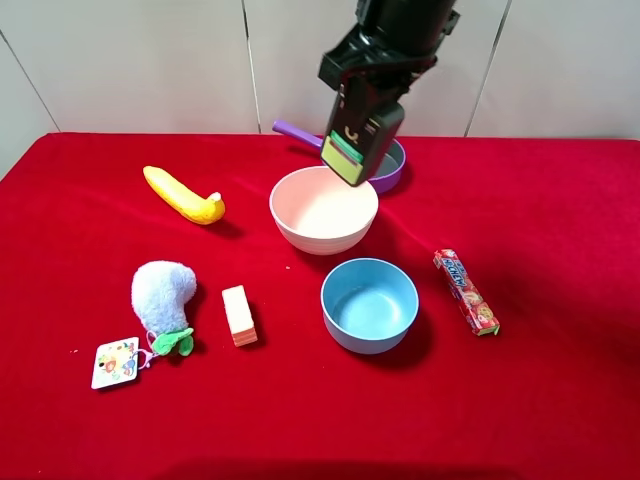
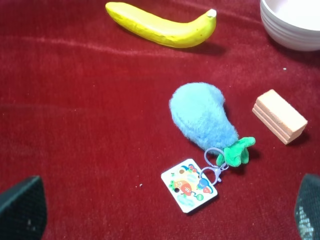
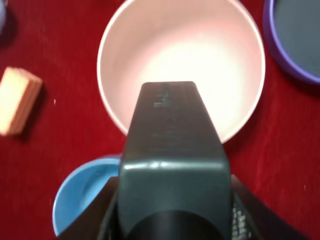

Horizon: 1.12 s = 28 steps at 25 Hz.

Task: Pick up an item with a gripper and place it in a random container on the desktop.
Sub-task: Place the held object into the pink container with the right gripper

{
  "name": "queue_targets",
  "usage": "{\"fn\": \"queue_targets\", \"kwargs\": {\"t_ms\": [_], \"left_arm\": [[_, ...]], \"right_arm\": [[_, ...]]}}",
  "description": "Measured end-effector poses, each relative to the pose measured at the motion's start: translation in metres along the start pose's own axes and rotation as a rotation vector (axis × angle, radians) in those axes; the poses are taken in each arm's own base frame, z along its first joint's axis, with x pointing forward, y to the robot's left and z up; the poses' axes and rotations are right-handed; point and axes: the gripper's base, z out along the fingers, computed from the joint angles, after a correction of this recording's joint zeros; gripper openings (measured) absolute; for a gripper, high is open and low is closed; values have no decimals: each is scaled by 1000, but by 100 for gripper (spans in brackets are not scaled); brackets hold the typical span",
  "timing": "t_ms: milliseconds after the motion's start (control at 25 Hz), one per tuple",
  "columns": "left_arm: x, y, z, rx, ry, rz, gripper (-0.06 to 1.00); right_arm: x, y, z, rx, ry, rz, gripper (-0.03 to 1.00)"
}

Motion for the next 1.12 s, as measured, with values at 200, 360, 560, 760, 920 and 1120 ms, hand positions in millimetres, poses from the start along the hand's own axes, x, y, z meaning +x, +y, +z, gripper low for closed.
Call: {"fn": "queue_targets", "kwargs": {"t_ms": [200, 360, 560, 760, 920, 1120], "left_arm": [[0, 0, 0, 0, 0, 0, 99], [0, 0, 0, 0, 0, 0, 99], [0, 0, 0, 0, 0, 0, 99], [0, 0, 0, 0, 0, 0, 99], [0, 0, 0, 0, 0, 0, 99], [0, 0, 0, 0, 0, 0, 99]], "right_arm": [[-14, -10, 22, -7, 10, 20, 29], [-19, -14, 42, -33, 33, 39, 29], [-20, -15, 63, -63, 68, 52, 29], [-20, -16, 81, -79, 97, 60, 29], [-20, -17, 96, -79, 105, 65, 29], [-21, -19, 109, -77, 105, 69, 29]]}}
